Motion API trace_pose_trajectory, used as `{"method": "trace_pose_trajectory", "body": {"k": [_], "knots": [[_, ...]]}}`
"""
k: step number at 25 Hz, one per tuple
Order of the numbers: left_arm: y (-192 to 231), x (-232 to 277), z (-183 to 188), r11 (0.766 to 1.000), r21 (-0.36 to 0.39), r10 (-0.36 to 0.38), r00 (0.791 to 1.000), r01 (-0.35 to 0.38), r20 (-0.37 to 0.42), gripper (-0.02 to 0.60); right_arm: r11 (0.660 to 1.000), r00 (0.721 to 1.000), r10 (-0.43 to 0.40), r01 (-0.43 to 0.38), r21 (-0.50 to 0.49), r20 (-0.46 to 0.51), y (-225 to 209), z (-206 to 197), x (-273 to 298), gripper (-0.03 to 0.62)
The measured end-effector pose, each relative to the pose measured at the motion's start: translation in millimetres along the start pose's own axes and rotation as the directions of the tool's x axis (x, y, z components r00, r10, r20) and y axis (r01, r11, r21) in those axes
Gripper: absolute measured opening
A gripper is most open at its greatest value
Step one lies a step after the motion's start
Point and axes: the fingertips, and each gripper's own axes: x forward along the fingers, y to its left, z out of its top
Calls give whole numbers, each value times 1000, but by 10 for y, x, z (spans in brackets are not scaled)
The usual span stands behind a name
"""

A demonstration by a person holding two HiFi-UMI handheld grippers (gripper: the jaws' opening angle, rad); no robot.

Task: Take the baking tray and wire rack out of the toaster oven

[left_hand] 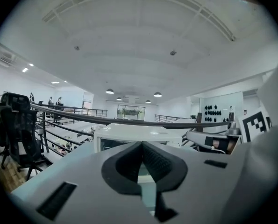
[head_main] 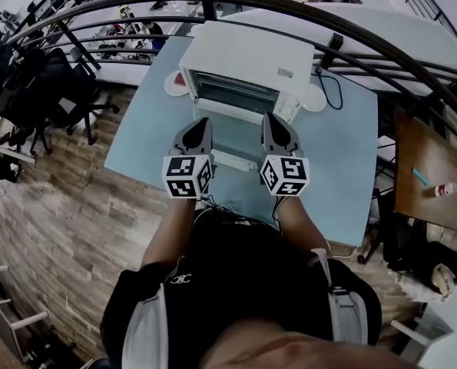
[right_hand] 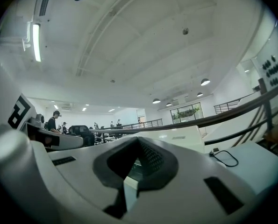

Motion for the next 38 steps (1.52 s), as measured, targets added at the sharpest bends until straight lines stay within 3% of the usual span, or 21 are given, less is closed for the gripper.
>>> {"method": "trace_pose_trajectory", "body": {"k": [9, 15, 19, 21, 23, 25, 26, 27, 29, 31, 32, 35, 37, 38], "knots": [[313, 335, -111, 993, -5, -121, 991, 121, -54, 15, 990, 989, -142, 142, -5, -27, -7, -212, 205, 3], [458, 579, -91, 976, 0, -216, 972, 217, -89, 14, 969, 968, -249, 249, -3, -42, -42, -294, 328, 3], [555, 743, -127, 970, -1, -242, 963, 243, -119, 15, 951, 950, -309, 310, 9, -55, -109, -376, 376, 2], [570, 832, -181, 964, -54, -266, 954, 261, -136, 17, 937, 937, -342, 346, 57, -68, -188, -456, 359, 2], [581, 901, -224, 939, -180, -320, 937, 295, -137, 18, 913, 928, -366, 373, 167, -75, -271, -534, 344, 14], [618, 959, -291, 876, -356, -391, 911, 326, -127, 24, 872, 922, -381, 384, 304, -71, -336, -607, 335, 71], [642, 990, -339, 825, -455, -428, 896, 336, -115, 52, 846, 919, -388, 386, 369, -72, -361, -655, 334, 89], [668, 1021, -390, 760, -555, -463, 881, 339, -95, 106, 816, 917, -392, 385, 431, -77, -382, -715, 340, 92], [742, 1084, -487, 606, -729, -505, 862, 318, -44, 151, 741, 915, -395, 373, 559, -86, -410, -848, 376, 92], [855, 1153, -581, 471, -838, -505, 863, 276, 0, 177, 646, 914, -397, 340, 683, -81, -425, -965, 426, 94], [920, 1191, -632, 419, -872, -495, 869, 253, 14, 182, 598, 914, -400, 322, 734, -75, -431, -1017, 451, 94], [1086, 1319, -787, 311, -929, -461, 887, 199, 36, 183, 485, 908, -414, 280, 828, -65, -459, -1173, 537, 94], [1145, 1411, -893, 261, -950, -453, 891, 171, 36, 183, 439, 904, -422, 267, 858, -65, -480, -1272, 603, 94], [1168, 1462, -937, 247, -955, -452, 892, 162, 34, 183, 419, 902, -426, 261, 870, -66, -494, -1314, 640, 92]]}}
